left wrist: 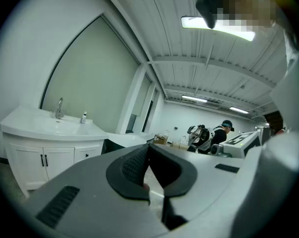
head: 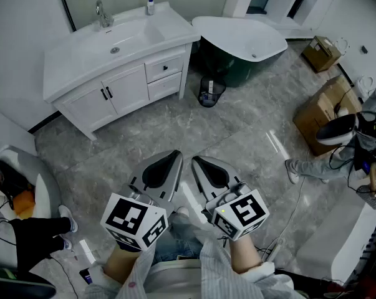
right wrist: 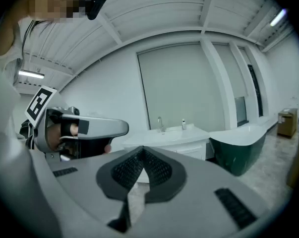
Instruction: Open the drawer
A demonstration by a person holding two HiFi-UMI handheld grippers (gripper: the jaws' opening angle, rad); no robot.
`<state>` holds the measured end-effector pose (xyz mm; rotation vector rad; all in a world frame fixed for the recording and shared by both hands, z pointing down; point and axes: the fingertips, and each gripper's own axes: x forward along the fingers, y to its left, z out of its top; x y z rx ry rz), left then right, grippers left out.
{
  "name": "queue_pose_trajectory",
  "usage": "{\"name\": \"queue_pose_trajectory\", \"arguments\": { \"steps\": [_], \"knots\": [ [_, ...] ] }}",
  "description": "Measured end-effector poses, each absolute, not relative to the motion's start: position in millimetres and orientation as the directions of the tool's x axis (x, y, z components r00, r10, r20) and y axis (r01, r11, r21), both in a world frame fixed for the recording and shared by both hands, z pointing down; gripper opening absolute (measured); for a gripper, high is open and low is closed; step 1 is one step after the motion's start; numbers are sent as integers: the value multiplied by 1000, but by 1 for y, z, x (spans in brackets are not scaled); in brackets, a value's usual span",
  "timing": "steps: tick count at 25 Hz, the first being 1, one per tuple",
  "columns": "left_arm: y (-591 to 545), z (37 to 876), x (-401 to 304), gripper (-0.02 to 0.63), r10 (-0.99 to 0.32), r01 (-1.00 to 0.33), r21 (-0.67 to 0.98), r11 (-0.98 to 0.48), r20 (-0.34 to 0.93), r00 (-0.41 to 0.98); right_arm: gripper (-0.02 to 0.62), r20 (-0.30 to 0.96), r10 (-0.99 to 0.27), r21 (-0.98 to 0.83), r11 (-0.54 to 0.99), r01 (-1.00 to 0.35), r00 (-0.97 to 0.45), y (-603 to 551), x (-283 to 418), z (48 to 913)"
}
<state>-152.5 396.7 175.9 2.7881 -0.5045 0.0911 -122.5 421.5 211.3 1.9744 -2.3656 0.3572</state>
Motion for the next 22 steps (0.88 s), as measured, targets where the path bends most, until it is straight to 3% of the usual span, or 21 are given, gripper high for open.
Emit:
{"name": "queue_pose_trajectory", "arguments": {
  "steps": [22],
  "knots": [
    [388, 190, -136, 17, -386, -407, 273, -872, 129, 914, 11, 172, -957, -150, 208, -966, -233, 411, -105, 220]
  ]
}}
